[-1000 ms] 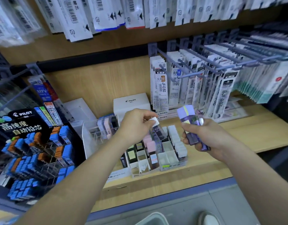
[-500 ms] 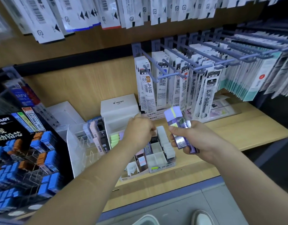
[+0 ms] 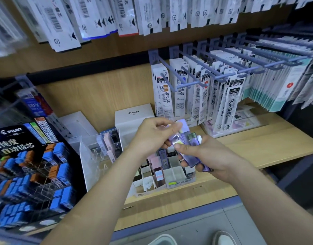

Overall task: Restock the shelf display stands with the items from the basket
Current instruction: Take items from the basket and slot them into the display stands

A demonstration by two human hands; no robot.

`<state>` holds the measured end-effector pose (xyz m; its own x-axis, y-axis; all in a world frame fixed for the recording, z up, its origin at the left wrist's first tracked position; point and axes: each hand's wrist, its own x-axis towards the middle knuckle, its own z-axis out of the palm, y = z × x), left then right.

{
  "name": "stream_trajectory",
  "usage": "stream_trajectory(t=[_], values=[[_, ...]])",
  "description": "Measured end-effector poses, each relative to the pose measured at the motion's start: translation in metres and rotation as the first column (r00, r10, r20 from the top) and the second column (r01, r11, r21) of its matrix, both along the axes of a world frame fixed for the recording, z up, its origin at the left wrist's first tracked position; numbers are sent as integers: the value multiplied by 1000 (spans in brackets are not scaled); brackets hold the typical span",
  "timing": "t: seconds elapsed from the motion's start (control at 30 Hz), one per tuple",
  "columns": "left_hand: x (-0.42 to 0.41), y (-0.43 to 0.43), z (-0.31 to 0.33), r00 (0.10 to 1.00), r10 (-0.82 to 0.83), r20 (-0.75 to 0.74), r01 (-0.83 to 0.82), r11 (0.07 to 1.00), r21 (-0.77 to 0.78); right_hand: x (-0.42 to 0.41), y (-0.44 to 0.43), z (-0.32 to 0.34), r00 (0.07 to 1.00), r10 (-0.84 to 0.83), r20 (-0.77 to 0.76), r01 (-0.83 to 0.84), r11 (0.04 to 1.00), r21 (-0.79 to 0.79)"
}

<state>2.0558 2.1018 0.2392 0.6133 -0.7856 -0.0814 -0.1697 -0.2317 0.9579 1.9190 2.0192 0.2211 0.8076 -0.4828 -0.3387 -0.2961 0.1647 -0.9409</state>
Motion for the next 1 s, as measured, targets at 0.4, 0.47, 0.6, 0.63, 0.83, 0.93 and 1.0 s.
stream_trajectory(t=[0.4,0.47,0.6,0.63,0.83,0.93,1.0], values=[[17,30,14,1000,13,-24,-17,986,-168,8,6,4,992,-28,120,-27,901,434],[19,35,17,1000,6,-30,-11,981,-191,11,7,4,989,-26,143,-37,906,421],[25,53,21,965,-149,-215,82,953,-292,14,8,7,980,-41,196,-58,878,476],[26,56,22,971,-133,-201,70,953,-295,14,9,8,982,-45,184,-49,879,474],[36,53,22,959,159,236,-129,982,-140,14,-5,1,957,-291,-14,287,936,205],[42,59,20,891,114,439,-122,992,-11,8,-10,1,950,-311,-26,311,937,161],[47,68,19,852,116,511,-148,989,23,7,-6,0,967,-254,-22,255,960,113]])
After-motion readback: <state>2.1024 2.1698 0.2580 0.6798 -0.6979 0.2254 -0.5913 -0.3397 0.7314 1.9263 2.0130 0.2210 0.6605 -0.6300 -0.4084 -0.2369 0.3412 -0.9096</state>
